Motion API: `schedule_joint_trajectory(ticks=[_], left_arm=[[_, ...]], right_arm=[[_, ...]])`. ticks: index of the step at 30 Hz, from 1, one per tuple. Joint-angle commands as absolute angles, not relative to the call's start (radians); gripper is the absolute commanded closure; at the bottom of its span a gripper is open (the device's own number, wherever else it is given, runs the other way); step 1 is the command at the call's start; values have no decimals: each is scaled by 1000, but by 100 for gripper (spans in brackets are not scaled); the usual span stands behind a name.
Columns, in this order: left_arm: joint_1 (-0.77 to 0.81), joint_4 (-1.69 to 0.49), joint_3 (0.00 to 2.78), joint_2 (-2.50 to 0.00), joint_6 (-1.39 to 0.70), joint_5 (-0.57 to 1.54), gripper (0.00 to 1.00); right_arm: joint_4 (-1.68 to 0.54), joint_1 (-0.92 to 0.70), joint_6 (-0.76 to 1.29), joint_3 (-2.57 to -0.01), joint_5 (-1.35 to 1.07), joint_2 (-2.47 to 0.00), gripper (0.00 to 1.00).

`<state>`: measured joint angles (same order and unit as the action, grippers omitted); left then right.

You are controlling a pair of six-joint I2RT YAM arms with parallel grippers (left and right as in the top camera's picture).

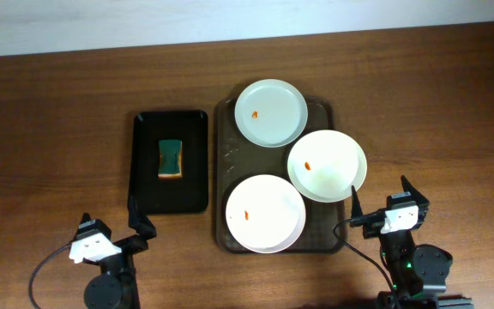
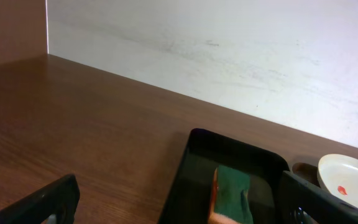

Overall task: Clean dirty plates on tray and stack at the side
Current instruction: 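Move left gripper toward the sponge and right gripper toward the plates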

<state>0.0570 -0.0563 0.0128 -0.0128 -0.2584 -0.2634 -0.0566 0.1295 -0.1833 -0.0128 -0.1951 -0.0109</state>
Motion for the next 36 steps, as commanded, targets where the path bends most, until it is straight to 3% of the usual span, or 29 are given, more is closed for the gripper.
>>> schedule_joint_trajectory(ticks=[1, 36], left_arm=[[60, -59, 9, -7, -268, -270, 0], [61, -17, 9, -7, -276, -257, 0]], right_arm=[[-60, 131, -179, -6, -187, -7, 2], [-29, 131, -179, -6, -187, -7, 2]])
